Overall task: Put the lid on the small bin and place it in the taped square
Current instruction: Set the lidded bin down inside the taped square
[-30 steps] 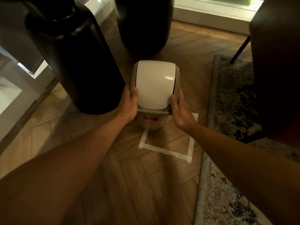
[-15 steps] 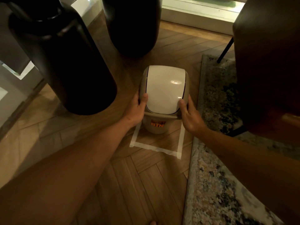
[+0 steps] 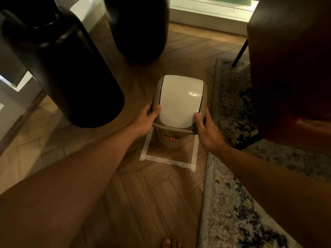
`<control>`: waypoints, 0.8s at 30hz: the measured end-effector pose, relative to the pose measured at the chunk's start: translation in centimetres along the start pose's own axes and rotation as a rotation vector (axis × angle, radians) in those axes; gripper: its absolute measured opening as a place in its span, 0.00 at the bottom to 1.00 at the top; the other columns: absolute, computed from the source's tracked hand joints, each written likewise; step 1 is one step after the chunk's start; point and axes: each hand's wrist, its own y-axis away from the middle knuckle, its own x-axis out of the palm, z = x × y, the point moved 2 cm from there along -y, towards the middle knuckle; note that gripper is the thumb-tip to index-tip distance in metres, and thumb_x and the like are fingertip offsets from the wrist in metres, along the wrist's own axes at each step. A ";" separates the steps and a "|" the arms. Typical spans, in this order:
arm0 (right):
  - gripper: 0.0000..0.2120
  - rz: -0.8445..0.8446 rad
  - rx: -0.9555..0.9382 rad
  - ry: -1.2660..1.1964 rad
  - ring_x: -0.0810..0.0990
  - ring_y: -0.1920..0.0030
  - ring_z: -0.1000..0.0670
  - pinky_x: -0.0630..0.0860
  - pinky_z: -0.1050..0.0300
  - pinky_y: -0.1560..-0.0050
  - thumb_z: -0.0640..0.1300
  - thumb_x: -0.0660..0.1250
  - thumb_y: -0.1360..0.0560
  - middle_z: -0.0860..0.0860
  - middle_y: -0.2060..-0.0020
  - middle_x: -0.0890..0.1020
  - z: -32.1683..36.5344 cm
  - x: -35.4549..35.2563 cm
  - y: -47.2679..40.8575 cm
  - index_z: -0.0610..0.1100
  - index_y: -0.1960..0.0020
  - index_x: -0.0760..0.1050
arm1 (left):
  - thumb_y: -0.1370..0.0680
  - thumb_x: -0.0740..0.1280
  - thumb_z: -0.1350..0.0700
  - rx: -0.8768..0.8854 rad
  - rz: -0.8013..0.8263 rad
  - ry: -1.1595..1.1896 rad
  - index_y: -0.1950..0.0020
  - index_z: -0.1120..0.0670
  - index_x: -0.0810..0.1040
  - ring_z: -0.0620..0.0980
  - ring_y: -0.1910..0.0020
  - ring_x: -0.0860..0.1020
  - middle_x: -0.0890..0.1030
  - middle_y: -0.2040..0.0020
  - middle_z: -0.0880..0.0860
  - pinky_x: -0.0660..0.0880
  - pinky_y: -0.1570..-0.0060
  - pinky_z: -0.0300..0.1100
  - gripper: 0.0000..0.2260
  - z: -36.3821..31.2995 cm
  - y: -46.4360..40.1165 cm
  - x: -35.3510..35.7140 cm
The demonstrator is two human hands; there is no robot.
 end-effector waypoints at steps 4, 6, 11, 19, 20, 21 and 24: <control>0.34 -0.007 0.013 0.040 0.77 0.31 0.41 0.72 0.47 0.32 0.69 0.52 0.18 0.49 0.26 0.75 -0.6 0.2 0.0 0.62 0.17 0.45 | 0.30 0.60 0.24 -0.011 0.008 -0.002 0.20 0.36 0.61 0.52 0.30 0.75 0.74 0.25 0.46 0.72 0.31 0.58 0.39 -0.1 0.1 -0.1; 0.36 -0.025 0.035 0.056 0.78 0.32 0.38 0.72 0.45 0.33 0.72 0.51 0.20 0.47 0.27 0.76 -0.9 0.5 0.0 0.63 0.17 0.43 | 0.30 0.60 0.25 -0.016 0.008 -0.006 0.21 0.35 0.61 0.48 0.34 0.76 0.74 0.26 0.44 0.75 0.37 0.51 0.39 -0.2 0.2 -0.1; 0.39 -0.030 0.047 0.017 0.78 0.32 0.40 0.72 0.46 0.32 0.77 0.51 0.24 0.48 0.27 0.76 -0.8 0.6 0.0 0.66 0.18 0.43 | 0.29 0.59 0.26 -0.006 -0.007 0.002 0.23 0.30 0.58 0.30 0.48 0.74 0.73 0.39 0.31 0.74 0.62 0.26 0.34 -0.3 0.7 -0.1; 0.35 0.107 0.005 -0.151 0.69 0.25 0.54 0.68 0.49 0.24 0.61 0.59 0.17 0.54 0.22 0.69 0.0 -0.2 -0.2 0.57 0.15 0.49 | 0.20 0.56 0.34 0.065 0.048 -0.122 0.18 0.38 0.55 0.47 0.36 0.74 0.70 0.23 0.49 0.77 0.53 0.31 0.31 -0.7 0.6 -0.3; 0.35 0.128 0.009 -0.154 0.68 0.24 0.54 0.68 0.49 0.24 0.60 0.60 0.17 0.55 0.21 0.68 0.0 -0.6 -0.2 0.56 0.15 0.49 | 0.18 0.57 0.37 0.074 0.042 -0.129 0.18 0.40 0.56 0.47 0.36 0.74 0.70 0.23 0.50 0.78 0.56 0.30 0.30 -0.7 0.3 -0.3; 0.36 0.132 0.020 -0.142 0.68 0.25 0.54 0.68 0.51 0.25 0.61 0.60 0.17 0.56 0.21 0.66 0.0 -1.0 -0.2 0.56 0.15 0.49 | 0.17 0.58 0.39 0.077 0.031 -0.126 0.18 0.42 0.57 0.49 0.35 0.74 0.70 0.23 0.51 0.79 0.54 0.31 0.28 -0.9 0.1 -0.4; 0.36 0.023 0.099 -0.097 0.70 0.32 0.57 0.70 0.62 0.38 0.65 0.59 0.18 0.61 0.31 0.67 0.2 -2.1 0.0 0.54 0.16 0.51 | 0.16 0.60 0.42 0.017 -0.080 -0.095 0.18 0.46 0.61 0.54 0.29 0.74 0.71 0.24 0.54 0.79 0.38 0.52 0.27 -1.4 -0.3 -0.9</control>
